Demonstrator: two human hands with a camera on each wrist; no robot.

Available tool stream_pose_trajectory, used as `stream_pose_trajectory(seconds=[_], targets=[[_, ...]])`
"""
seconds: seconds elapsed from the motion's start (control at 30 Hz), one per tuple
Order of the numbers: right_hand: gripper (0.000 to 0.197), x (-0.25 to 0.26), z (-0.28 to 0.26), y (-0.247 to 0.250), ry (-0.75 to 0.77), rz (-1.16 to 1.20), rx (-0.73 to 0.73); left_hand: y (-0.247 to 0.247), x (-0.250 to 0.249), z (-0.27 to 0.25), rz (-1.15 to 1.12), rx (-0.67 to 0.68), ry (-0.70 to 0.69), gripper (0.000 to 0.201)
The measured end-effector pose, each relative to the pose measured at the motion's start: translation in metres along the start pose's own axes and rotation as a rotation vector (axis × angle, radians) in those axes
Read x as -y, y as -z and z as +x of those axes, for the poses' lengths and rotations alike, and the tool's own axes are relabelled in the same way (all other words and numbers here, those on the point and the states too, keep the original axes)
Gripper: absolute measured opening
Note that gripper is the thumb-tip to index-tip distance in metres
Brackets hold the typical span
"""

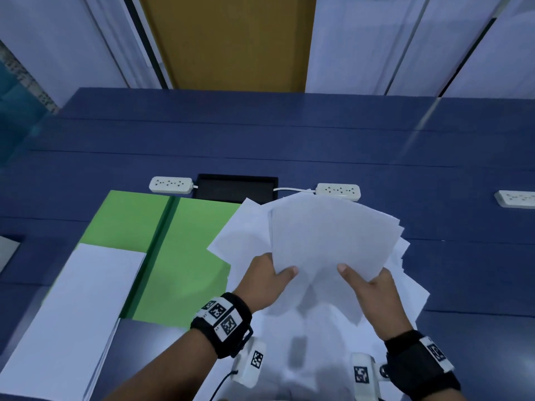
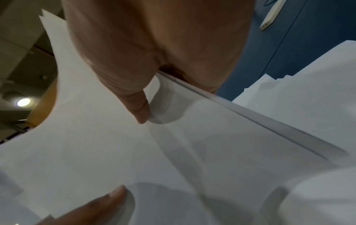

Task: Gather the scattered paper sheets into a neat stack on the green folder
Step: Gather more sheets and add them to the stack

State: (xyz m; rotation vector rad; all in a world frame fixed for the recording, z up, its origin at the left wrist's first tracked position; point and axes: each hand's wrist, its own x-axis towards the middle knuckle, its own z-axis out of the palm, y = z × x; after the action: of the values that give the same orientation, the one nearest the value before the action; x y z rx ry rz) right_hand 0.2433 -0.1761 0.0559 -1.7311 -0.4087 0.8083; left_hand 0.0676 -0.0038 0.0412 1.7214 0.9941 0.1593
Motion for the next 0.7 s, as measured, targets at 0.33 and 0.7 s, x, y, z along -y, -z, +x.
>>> stream_pose_trajectory(seconds=[0.33,0.7], targets=[[0.013,-0.01,-0.004,-0.011,-0.081,-0.019,0.02,0.012,0.015,0.0,-0.042,0.027,0.074,0.051],[0.013,0.028,-0.029,-0.062,-0.082,-0.013,0.216,0.057,0.022,-0.033,-0.411,-0.163,-0.01,0.018]])
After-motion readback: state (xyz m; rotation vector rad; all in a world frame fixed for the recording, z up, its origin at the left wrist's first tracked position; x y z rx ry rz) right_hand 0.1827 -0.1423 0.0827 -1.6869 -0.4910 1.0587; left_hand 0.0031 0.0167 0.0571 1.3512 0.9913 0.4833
